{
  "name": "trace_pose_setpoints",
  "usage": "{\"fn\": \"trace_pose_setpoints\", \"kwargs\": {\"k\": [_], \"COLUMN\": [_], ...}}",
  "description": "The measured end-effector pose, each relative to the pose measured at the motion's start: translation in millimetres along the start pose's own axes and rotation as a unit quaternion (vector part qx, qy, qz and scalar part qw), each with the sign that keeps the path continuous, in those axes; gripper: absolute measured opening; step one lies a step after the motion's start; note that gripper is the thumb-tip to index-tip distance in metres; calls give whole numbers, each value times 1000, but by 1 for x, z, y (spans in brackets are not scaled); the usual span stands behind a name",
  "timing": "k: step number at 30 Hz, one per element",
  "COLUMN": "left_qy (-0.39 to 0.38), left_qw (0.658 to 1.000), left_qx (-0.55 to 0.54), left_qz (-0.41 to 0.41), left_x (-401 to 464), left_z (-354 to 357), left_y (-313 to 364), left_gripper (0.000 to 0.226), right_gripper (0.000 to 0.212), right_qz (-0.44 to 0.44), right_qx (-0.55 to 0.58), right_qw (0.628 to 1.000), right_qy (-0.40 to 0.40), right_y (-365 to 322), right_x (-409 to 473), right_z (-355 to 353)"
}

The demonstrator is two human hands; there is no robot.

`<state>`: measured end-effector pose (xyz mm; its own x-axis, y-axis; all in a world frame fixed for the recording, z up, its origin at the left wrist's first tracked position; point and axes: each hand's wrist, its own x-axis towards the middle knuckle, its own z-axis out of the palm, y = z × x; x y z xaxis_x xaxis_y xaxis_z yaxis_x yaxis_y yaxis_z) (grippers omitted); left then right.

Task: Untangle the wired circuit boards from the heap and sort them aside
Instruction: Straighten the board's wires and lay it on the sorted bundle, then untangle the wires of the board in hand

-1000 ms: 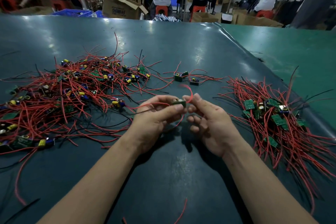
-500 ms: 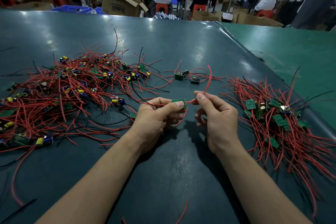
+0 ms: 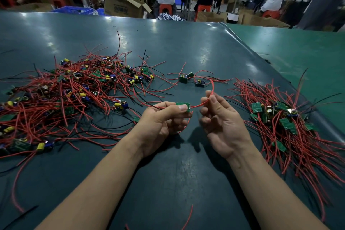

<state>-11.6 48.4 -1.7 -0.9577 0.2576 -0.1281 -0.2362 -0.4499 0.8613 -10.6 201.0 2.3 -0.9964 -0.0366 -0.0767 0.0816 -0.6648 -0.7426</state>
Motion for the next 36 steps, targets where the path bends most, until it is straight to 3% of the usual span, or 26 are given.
{"fn": "trace_pose_setpoints", "kwargs": {"k": [7, 14, 19, 24, 26, 31, 36], "left_qy": [-41, 23, 89, 85, 76, 18, 44], "left_qw": [999, 999, 989, 983, 983, 996, 996], "left_qx": [-5, 15, 44, 83, 83, 29, 17], "left_qz": [-23, 38, 107, 142, 144, 81, 79], "left_x": [0, 3, 7, 5, 5, 3, 2], "left_z": [-4, 1, 0, -1, -2, -1, 1], "left_y": [-1, -5, -10, -11, -10, -4, -3], "left_gripper": [12, 32, 23, 26, 24, 25, 28], "right_gripper": [21, 10, 20, 7, 11, 21, 17], "right_qz": [61, -12, -10, 39, 62, 66, 56], "right_qx": [97, -111, -103, -124, -151, -91, -28], "right_qw": [989, 993, 995, 991, 986, 994, 998], "right_qy": [-88, 46, 8, 30, 17, -19, -9], "right_y": [-4, 5, 1, 3, 3, -1, -5], "right_x": [-4, 1, -2, -1, -2, -3, -3], "right_z": [1, 5, 5, 4, 4, 1, 0]}}
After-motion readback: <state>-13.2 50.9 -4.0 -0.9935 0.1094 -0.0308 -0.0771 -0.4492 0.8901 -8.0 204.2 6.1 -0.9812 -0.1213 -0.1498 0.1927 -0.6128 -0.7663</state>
